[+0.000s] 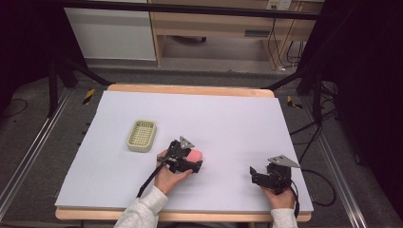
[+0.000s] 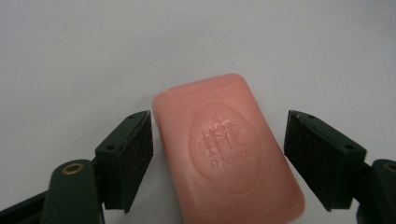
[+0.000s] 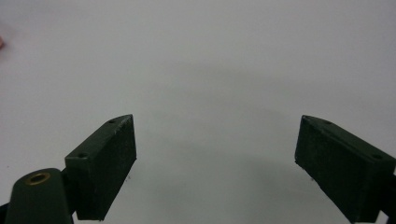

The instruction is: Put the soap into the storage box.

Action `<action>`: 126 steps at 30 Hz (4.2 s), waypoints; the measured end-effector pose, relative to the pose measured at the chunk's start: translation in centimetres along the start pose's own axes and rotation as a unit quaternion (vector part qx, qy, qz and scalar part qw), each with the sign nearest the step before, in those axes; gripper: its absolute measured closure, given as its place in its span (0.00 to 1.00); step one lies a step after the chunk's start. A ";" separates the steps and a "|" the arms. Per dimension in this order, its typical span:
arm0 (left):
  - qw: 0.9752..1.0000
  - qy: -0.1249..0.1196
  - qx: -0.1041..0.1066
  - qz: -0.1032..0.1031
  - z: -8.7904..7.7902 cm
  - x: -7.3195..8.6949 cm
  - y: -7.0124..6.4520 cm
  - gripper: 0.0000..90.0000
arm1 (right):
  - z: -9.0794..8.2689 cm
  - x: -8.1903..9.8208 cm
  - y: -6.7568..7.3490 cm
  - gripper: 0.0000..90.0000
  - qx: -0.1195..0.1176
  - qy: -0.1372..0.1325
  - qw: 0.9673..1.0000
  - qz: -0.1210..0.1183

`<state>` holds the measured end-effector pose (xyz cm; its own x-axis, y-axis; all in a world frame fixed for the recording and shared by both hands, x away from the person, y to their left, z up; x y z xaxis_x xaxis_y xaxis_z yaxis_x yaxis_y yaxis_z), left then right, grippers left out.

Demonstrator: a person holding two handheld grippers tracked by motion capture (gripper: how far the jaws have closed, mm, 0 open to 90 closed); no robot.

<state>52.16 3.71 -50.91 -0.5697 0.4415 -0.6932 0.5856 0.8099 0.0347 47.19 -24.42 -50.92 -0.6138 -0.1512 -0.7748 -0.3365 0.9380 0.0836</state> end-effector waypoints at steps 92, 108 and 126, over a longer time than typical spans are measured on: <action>1.000 -0.024 -0.014 -0.008 -5.9 0.1 4.9 0.41 | 0.1 0.1 0.1 0.14 0.000 0.005 1.000 -0.003; 0.998 -0.030 -0.035 -0.032 -7.3 0.4 7.6 0.41 | 0.1 0.1 0.3 0.14 -0.002 0.007 1.000 -0.004; 0.996 -0.052 -0.052 -0.059 -8.7 -0.2 10.1 0.41 | 0.2 0.1 0.3 0.14 -0.003 0.008 1.000 -0.004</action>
<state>53.17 15.19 -44.10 -0.5652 0.3019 -0.7677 0.4522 0.8917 0.0178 47.16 -24.12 -51.08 -0.6228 -0.1635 -0.7651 -0.3450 0.9351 0.0809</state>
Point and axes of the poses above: each handheld gripper's, and its own axes: z roughly forward along the jaws, x roughly out of its underside, y roughly to its left, the point moved 6 cm from there along z, roughly forward along the jaws, and after that the axes turned 7 degrees about -x, right-handed, at the moved point
